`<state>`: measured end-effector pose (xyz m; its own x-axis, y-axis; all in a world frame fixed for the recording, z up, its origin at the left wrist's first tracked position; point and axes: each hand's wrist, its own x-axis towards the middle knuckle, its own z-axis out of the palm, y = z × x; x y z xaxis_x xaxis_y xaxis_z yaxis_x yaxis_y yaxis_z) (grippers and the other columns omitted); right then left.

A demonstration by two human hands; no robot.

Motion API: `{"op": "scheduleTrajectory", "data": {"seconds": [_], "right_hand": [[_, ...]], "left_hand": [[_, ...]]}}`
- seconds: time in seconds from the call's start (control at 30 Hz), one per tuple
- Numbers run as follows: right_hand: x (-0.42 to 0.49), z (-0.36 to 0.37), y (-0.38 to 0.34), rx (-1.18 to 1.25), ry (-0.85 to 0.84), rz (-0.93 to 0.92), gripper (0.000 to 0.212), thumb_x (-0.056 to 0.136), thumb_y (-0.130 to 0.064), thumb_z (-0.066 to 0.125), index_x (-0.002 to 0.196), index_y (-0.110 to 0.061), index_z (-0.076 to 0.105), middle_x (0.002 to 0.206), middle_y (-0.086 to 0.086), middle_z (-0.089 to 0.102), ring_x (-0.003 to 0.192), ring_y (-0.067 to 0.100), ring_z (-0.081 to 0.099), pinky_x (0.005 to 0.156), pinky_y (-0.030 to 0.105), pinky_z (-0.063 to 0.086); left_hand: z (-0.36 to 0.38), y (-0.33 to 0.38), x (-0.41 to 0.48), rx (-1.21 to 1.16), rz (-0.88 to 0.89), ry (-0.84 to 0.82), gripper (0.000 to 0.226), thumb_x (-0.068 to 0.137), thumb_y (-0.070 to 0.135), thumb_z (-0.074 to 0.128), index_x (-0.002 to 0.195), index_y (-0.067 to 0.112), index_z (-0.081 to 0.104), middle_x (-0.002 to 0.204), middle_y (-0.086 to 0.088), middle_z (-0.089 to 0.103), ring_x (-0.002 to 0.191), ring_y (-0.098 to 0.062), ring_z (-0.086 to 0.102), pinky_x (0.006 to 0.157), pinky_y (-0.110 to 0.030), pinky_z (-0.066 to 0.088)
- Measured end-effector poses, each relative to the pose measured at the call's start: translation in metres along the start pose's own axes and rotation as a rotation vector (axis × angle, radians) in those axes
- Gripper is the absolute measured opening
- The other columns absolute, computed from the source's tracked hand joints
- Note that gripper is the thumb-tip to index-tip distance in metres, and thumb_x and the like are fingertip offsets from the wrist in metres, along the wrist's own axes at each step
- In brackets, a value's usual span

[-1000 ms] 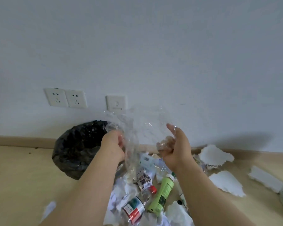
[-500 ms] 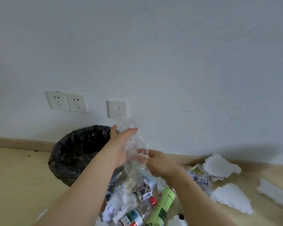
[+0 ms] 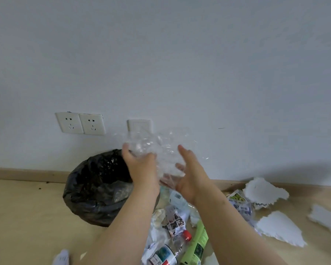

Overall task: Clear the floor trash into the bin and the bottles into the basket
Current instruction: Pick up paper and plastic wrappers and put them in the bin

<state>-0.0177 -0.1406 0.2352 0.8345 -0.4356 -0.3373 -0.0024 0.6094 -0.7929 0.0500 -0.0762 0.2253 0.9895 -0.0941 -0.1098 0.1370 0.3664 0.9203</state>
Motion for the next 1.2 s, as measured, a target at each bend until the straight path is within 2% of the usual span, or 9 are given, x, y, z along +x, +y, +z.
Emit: {"op": "scheduleTrajectory", "data": {"seconds": [0.17,0.3,0.33,0.43,0.57,0.77,0.9,1.03,1.2], "right_hand": [[0.000,-0.007,-0.019,0.080,0.189,-0.133,0.055,0.090,-0.066,0.030,0.140,-0.042,0.034,0.150,-0.003,0.029,0.121,0.035,0.044,0.102,0.049,0.043],[-0.001,-0.021,-0.018,0.012,0.312,-0.177,0.028,0.097,-0.037,0.043,0.116,-0.030,0.061,0.115,-0.003,0.054,0.099,0.023,0.055,0.088,0.035,0.047],[-0.002,-0.023,-0.015,-0.050,0.331,-0.195,0.023,0.096,-0.027,0.045,0.110,-0.028,0.063,0.098,-0.004,0.056,0.084,0.019,0.055,0.076,0.030,0.046],[0.001,-0.025,-0.002,-0.281,0.352,-0.281,0.026,0.092,-0.006,0.045,0.092,-0.026,0.062,0.078,-0.001,0.055,0.066,0.015,0.050,0.061,0.026,0.041],[0.002,-0.021,0.012,-0.537,0.231,-0.348,0.035,0.084,0.008,0.050,0.077,-0.026,0.054,0.068,-0.002,0.042,0.059,0.011,0.040,0.053,0.019,0.036],[0.002,-0.015,0.023,-0.584,0.049,-0.201,0.055,0.086,-0.006,0.059,0.134,-0.026,0.042,0.103,0.003,0.058,0.086,0.009,0.055,0.069,0.015,0.043],[0.007,-0.014,0.030,-0.501,0.107,-0.150,0.053,0.092,-0.020,0.054,0.141,-0.026,0.035,0.135,0.003,0.046,0.110,0.018,0.046,0.088,0.030,0.034],[0.020,-0.025,0.040,-0.539,0.348,-0.110,0.044,0.092,-0.019,0.050,0.135,-0.019,0.038,0.117,0.011,0.055,0.091,0.021,0.052,0.075,0.032,0.040],[0.026,-0.039,0.056,-0.639,0.356,-0.036,0.026,0.091,-0.011,0.048,0.116,-0.009,0.053,0.098,0.009,0.060,0.083,0.022,0.054,0.067,0.030,0.041]], "left_hand": [[-0.001,-0.005,-0.004,0.519,-0.033,-0.557,0.063,0.087,0.003,0.051,0.135,0.041,0.040,0.100,0.012,0.054,0.088,-0.004,0.054,0.070,-0.022,0.043],[-0.001,0.002,-0.005,0.475,-0.343,-0.786,0.018,0.083,0.039,0.062,0.100,0.037,0.062,0.123,0.001,0.056,0.102,-0.019,0.056,0.076,-0.032,0.048],[-0.001,0.000,-0.002,0.374,-0.428,-0.787,0.035,0.075,0.056,0.060,0.102,0.034,0.064,0.122,-0.001,0.057,0.092,-0.021,0.060,0.069,-0.034,0.050],[-0.001,-0.006,0.009,0.202,-0.556,-0.718,0.068,0.066,0.075,0.053,0.114,0.027,0.061,0.119,-0.008,0.059,0.077,-0.027,0.065,0.064,-0.039,0.053],[-0.003,-0.019,0.015,0.283,-0.482,-0.585,0.072,0.067,0.053,0.075,0.126,0.021,0.048,0.117,-0.011,0.063,0.083,-0.028,0.068,0.059,-0.036,0.054],[-0.025,-0.025,0.025,0.288,-0.437,-0.375,0.054,0.078,0.004,0.072,0.126,0.011,0.050,0.105,-0.011,0.069,0.078,-0.025,0.071,0.048,-0.028,0.052],[-0.044,-0.012,0.037,0.457,-0.092,-0.047,0.036,0.083,0.002,0.059,0.107,0.026,0.047,0.090,0.005,0.054,0.080,-0.015,0.055,0.067,-0.032,0.052],[-0.074,-0.002,0.053,0.610,0.407,0.238,0.043,0.085,0.006,0.060,0.124,0.018,0.047,0.118,-0.004,0.053,0.108,-0.024,0.053,0.093,-0.034,0.046],[-0.100,-0.010,0.062,0.702,0.736,0.293,0.056,0.081,0.002,0.064,0.131,0.013,0.043,0.140,-0.010,0.034,0.125,-0.028,0.042,0.089,-0.035,0.045]]}}
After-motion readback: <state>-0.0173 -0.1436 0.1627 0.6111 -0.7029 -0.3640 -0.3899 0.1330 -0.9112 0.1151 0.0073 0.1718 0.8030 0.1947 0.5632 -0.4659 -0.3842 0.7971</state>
